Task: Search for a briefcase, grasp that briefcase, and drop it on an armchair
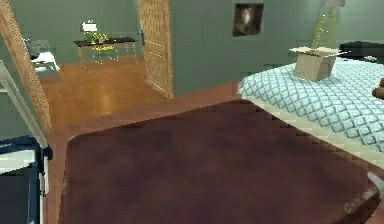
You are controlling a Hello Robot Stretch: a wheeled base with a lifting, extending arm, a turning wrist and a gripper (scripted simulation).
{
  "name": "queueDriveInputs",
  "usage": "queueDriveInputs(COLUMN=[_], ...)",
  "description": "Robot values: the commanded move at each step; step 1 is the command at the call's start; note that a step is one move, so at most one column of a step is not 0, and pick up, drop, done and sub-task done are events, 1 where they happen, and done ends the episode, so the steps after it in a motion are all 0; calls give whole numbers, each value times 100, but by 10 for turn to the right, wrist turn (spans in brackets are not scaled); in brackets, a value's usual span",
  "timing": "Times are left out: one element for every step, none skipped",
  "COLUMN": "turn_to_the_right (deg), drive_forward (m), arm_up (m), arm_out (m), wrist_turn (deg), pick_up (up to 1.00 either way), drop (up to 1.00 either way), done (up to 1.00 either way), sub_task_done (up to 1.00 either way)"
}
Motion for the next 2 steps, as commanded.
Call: queueDriveInputs(turn_to_the_right=[0, -30], drive_forward=[100, 0], arm_up=[0, 0], arm_out=[0, 0], wrist_turn=[0, 0], pick_up=[0, 0], drop=[0, 0], done=[0, 0], sub_task_done=[0, 0])
